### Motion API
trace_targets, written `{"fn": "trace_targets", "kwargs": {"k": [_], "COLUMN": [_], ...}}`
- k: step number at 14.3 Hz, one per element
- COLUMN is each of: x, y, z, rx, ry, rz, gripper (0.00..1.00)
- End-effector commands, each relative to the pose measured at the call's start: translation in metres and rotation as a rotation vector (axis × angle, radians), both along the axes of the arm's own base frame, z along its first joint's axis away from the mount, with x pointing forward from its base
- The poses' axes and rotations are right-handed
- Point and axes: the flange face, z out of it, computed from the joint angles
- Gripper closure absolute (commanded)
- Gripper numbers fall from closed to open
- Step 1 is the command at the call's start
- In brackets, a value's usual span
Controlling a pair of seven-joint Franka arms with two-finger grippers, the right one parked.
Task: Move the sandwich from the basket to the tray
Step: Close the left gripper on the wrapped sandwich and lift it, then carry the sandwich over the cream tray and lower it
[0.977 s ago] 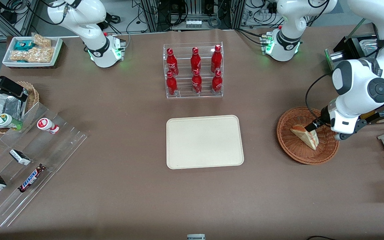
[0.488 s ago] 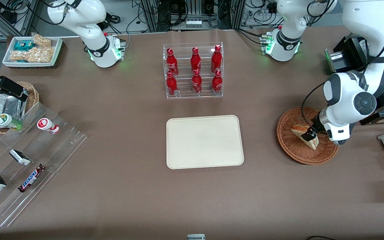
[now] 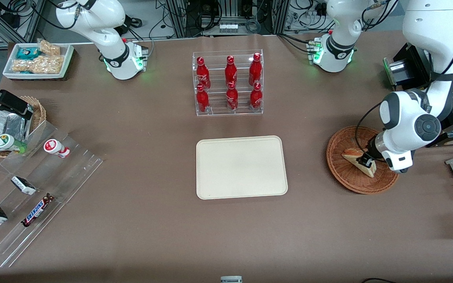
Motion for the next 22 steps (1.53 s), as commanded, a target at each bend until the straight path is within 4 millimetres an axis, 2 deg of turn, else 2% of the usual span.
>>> {"fn": "trace_targets", "kwargs": {"k": [1, 3, 5, 7, 10, 13, 17, 21, 22], "x": [0.021, 0.028, 0.027, 0.024, 0.025, 0.019, -0.001, -0.021, -0.022], "y": [-0.016, -0.043, -0.077, -0.139, -0.224, -0.304, -0.382, -0.446, -0.456], "z": [0.039, 0.057, 0.065, 0.07, 0.066, 0.058, 0.041, 0.006, 0.002], "rx": [0.006, 0.006, -0.003, -0.008, -0.043, -0.06, -0.086, -0.102, -0.104], "ry": [0.049, 0.067, 0.059, 0.033, -0.004, -0.05, -0.14, -0.182, -0.186], "rz": [-0.011, -0.057, -0.105, -0.206, -0.318, -0.467, -0.596, -0.691, -0.706], "gripper": [0.9, 0.9, 0.9, 0.9, 0.9, 0.88, 0.88, 0.88, 0.88]}}
